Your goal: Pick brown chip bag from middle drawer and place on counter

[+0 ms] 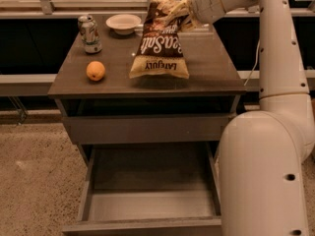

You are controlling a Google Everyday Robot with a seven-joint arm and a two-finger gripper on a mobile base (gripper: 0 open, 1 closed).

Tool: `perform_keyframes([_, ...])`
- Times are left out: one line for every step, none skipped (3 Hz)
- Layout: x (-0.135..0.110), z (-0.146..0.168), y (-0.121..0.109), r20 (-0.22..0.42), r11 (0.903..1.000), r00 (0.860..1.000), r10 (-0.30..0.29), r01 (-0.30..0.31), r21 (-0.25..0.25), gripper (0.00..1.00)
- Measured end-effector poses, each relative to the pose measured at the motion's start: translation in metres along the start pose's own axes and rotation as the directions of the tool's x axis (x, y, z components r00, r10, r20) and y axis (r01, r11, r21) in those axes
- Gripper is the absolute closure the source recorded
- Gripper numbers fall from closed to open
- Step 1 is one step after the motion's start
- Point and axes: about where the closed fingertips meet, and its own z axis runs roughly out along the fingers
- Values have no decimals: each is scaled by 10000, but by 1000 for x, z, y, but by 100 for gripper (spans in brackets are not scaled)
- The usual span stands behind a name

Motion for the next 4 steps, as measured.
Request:
perform_keyframes([6, 1, -3, -131, 9999, 9999, 20, -18, 163, 64])
perform_keyframes([8, 5, -5, -165, 9997, 9999, 34, -30, 243, 41])
perform_keyframes([9, 10, -6, -179, 9995, 9998, 41, -35, 304, 18])
perform_keyframes([11, 15, -8, -183, 9993, 9998, 49, -42, 360, 0])
